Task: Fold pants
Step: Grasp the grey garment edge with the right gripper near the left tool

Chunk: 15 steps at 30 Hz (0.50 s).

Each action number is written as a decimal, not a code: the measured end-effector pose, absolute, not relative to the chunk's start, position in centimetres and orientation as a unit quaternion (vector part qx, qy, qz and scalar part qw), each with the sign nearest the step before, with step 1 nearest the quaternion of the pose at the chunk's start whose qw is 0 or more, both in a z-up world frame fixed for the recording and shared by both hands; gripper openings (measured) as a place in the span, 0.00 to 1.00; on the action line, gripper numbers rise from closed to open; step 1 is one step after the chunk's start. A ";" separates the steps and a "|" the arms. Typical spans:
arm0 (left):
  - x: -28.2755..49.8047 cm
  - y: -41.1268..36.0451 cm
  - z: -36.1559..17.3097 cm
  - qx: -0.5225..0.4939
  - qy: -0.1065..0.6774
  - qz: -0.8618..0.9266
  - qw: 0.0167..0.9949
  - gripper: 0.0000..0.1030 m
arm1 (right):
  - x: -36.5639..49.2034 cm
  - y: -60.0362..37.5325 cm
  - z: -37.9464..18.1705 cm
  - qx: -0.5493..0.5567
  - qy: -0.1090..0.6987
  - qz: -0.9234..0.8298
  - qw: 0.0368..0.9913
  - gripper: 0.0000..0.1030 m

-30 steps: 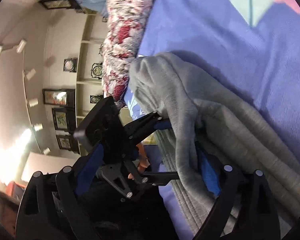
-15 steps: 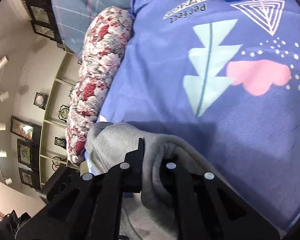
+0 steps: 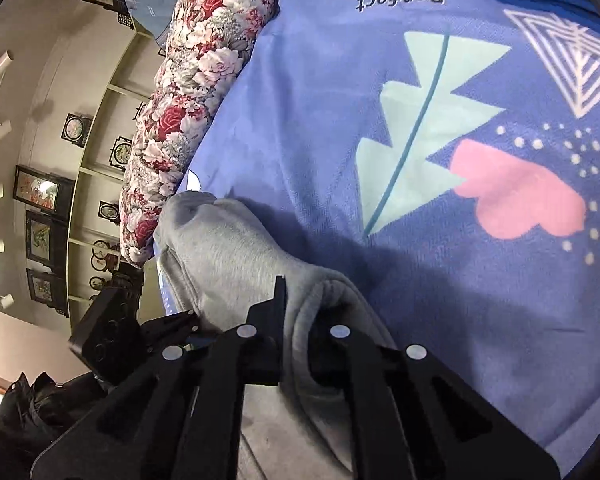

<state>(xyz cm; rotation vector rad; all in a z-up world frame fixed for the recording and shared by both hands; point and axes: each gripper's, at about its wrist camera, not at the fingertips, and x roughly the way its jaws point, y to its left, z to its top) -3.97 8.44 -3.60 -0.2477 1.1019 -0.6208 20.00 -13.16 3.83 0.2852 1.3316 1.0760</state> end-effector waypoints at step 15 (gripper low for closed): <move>-0.8 13.7 0.1 -0.129 0.468 -0.178 0.856 0.89 | 12.5 -16.6 4.8 0.165 0.546 0.389 0.724 0.29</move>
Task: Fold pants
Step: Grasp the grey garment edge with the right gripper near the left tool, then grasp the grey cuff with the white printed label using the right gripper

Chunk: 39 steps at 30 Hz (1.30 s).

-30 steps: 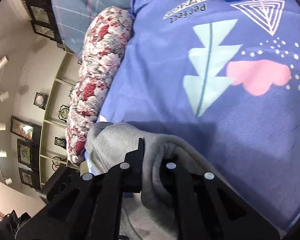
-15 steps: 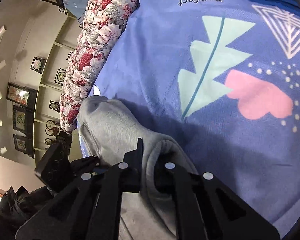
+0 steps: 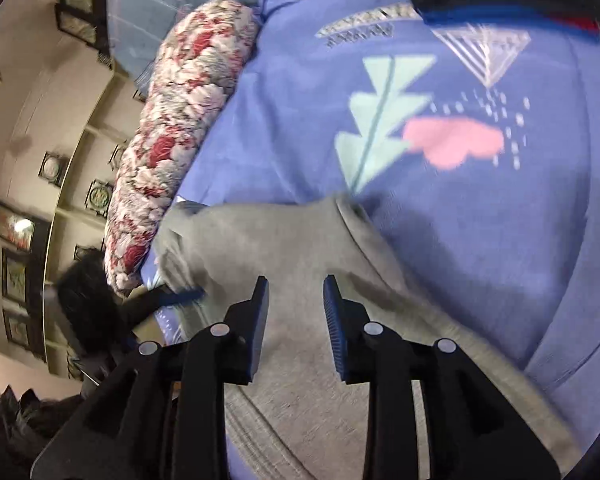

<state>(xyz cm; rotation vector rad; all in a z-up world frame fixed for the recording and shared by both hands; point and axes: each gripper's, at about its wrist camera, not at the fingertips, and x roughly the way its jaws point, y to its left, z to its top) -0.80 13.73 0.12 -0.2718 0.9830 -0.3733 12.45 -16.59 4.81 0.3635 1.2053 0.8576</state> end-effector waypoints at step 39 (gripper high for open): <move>-3.0 7.8 -4.1 -0.073 0.461 -0.201 0.862 0.97 | -12.0 -45.0 4.7 0.306 0.434 -0.005 0.847 0.97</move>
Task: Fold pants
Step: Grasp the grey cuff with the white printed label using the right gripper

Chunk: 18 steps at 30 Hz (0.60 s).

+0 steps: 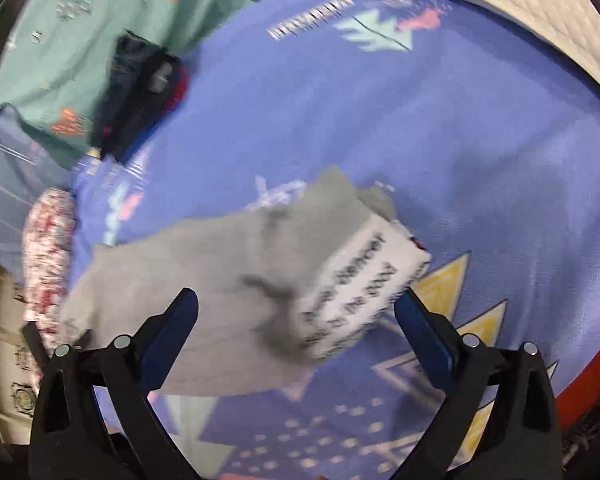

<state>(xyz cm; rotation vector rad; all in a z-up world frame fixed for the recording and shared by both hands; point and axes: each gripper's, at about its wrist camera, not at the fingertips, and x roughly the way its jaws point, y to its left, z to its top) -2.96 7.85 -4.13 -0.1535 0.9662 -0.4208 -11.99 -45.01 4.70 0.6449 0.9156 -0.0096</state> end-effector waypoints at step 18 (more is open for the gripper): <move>-3.5 9.4 -4.1 -0.129 0.441 -0.225 0.859 0.98 | -10.2 -44.6 2.1 0.293 0.453 -0.019 0.842 0.46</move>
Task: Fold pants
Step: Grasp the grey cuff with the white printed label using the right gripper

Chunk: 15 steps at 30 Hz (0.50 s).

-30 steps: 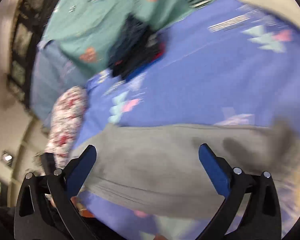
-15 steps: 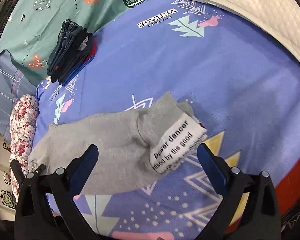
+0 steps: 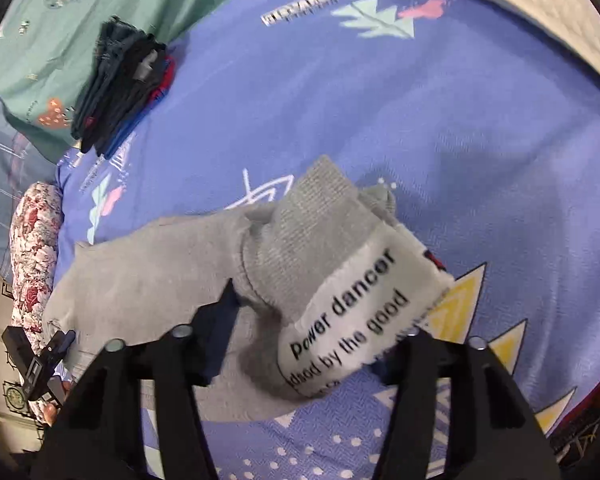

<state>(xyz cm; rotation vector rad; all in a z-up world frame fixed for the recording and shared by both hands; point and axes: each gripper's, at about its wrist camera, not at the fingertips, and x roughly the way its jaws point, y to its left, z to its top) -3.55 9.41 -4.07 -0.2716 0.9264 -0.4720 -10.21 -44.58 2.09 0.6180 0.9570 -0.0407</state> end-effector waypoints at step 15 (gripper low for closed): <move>-3.7 10.1 -4.0 -0.153 0.433 -0.232 0.857 0.98 | -5.3 -16.2 13.1 -0.022 0.358 0.204 0.911 0.19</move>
